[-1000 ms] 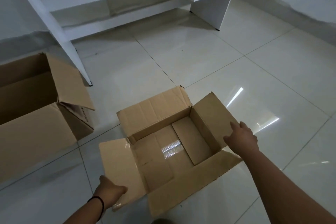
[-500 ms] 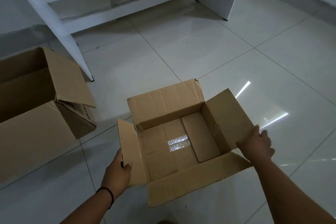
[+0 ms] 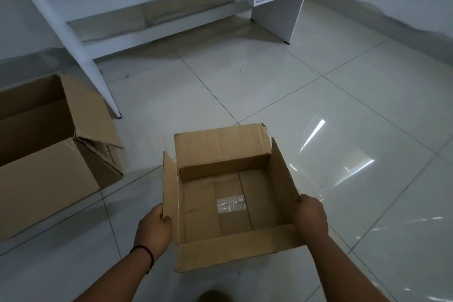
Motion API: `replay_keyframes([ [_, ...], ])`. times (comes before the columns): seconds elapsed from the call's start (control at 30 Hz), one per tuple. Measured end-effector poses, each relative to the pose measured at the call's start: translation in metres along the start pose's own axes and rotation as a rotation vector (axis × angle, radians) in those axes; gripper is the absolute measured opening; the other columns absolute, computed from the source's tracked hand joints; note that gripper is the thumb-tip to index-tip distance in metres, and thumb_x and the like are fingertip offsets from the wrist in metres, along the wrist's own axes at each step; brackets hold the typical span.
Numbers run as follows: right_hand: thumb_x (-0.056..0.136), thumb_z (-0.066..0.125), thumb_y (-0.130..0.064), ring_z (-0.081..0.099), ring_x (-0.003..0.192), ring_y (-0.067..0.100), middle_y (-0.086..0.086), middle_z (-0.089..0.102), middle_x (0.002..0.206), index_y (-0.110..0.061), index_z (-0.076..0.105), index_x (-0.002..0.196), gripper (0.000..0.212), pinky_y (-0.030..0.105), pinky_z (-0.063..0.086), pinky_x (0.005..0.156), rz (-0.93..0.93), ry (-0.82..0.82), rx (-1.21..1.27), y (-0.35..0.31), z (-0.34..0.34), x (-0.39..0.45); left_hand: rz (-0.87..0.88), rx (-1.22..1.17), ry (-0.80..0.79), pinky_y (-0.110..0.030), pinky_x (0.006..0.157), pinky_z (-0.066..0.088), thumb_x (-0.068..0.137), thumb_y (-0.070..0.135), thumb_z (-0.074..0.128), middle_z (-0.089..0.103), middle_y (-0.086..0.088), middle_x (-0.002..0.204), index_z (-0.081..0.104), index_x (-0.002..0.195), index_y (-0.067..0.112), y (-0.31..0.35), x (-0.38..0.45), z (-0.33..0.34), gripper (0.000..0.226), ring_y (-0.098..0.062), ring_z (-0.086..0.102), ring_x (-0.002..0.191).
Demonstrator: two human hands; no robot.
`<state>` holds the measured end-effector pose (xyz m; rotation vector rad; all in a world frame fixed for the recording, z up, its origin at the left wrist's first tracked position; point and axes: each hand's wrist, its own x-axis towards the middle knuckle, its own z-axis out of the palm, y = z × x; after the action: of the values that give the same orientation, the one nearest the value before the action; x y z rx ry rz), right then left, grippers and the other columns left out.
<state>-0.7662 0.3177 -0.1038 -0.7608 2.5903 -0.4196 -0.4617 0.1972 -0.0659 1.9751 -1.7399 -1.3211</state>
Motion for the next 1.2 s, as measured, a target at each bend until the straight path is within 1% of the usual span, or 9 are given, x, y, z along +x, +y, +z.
replay_keyframes([
  [0.17,0.084,0.047,0.005,0.048,0.051,0.020,0.008,0.050,0.056,0.003,0.059,0.065,0.022,0.029,0.046,0.057,0.032,0.101,0.119,-0.006,-0.033,-0.036,0.077,-0.114,0.070,-0.028,0.062,0.043,0.093,0.017,0.043,0.066,-0.010,0.075,0.067,0.084,0.023,0.010,-0.018,-0.026,0.026,-0.024,0.059,0.067],
  [0.27,0.083,0.047,0.003,0.050,0.055,0.020,0.010,0.056,0.064,0.004,0.063,0.080,0.017,0.033,0.049,0.061,-0.010,0.173,0.155,-0.021,-0.059,-0.059,0.122,-0.207,0.100,-0.029,0.063,0.042,0.093,0.021,0.045,0.068,-0.015,0.077,0.070,0.084,0.026,0.015,-0.033,-0.047,0.027,-0.025,0.059,0.067],
  [0.33,0.086,0.047,-0.003,0.053,0.058,0.020,0.009,0.060,0.071,-0.003,0.059,0.091,0.013,0.028,0.044,0.056,-0.059,0.211,0.124,-0.032,-0.079,-0.075,0.164,-0.266,0.134,-0.031,0.065,0.045,0.093,0.023,0.046,0.069,-0.017,0.081,0.071,0.083,0.027,0.019,-0.045,-0.066,0.027,-0.026,0.060,0.070],
  [0.43,0.085,0.045,-0.005,0.053,0.057,0.021,0.008,0.058,0.070,-0.007,0.053,0.091,0.010,0.026,0.039,0.052,-0.121,0.262,0.087,-0.054,-0.114,-0.099,0.202,-0.343,0.211,-0.039,0.079,0.053,0.094,0.023,0.047,0.072,-0.009,0.087,0.070,0.091,0.030,0.029,-0.063,-0.103,0.024,-0.031,0.065,0.083],
  [0.53,0.084,0.043,-0.004,0.051,0.056,0.022,0.010,0.055,0.067,-0.003,0.051,0.085,0.008,0.027,0.037,0.051,-0.213,0.270,0.112,-0.084,-0.149,-0.130,0.241,-0.386,0.292,-0.036,0.084,0.050,0.094,0.025,0.048,0.070,-0.005,0.096,0.069,0.108,0.022,0.032,-0.076,-0.147,0.025,-0.025,0.063,0.089],
  [0.67,0.089,0.038,-0.006,0.054,0.061,0.028,0.014,0.056,0.070,-0.001,0.050,0.083,0.015,0.035,0.045,0.058,-0.340,0.273,0.178,-0.132,-0.173,-0.169,0.307,-0.398,0.392,-0.027,0.067,0.049,0.095,0.022,0.047,0.065,0.007,0.083,0.065,0.114,0.017,0.029,-0.095,-0.211,0.027,-0.014,0.060,0.077],
  [0.8,0.095,0.035,-0.012,0.049,0.054,0.023,0.013,0.053,0.067,0.001,0.051,0.084,0.023,0.028,0.037,0.051,-0.489,0.264,0.224,-0.191,-0.180,-0.201,0.329,-0.424,0.494,-0.035,0.073,0.050,0.094,0.021,0.049,0.067,0.005,0.082,0.067,0.111,0.013,0.013,-0.107,-0.280,0.026,-0.019,0.062,0.076],
  [0.97,0.096,0.034,-0.016,0.050,0.057,0.022,0.013,0.056,0.071,-0.004,0.050,0.086,0.023,0.028,0.035,0.047,-0.648,0.216,0.187,-0.280,-0.168,-0.233,0.345,-0.431,0.658,-0.037,0.075,0.050,0.093,0.021,0.051,0.064,-0.003,0.080,0.066,0.101,0.022,-0.017,-0.118,-0.370,0.018,-0.023,0.058,0.074],
  [1.2,0.096,0.036,-0.019,0.051,0.056,0.019,0.008,0.056,0.071,-0.007,0.054,0.091,0.022,0.026,0.036,0.047,-0.807,0.157,0.170,-0.419,-0.120,-0.245,0.290,-0.495,0.785,-0.035,0.069,0.041,0.086,0.028,0.053,0.055,-0.009,0.078,0.061,0.080,0.018,-0.069,-0.084,-0.480,0.014,-0.022,0.051,0.071],
])
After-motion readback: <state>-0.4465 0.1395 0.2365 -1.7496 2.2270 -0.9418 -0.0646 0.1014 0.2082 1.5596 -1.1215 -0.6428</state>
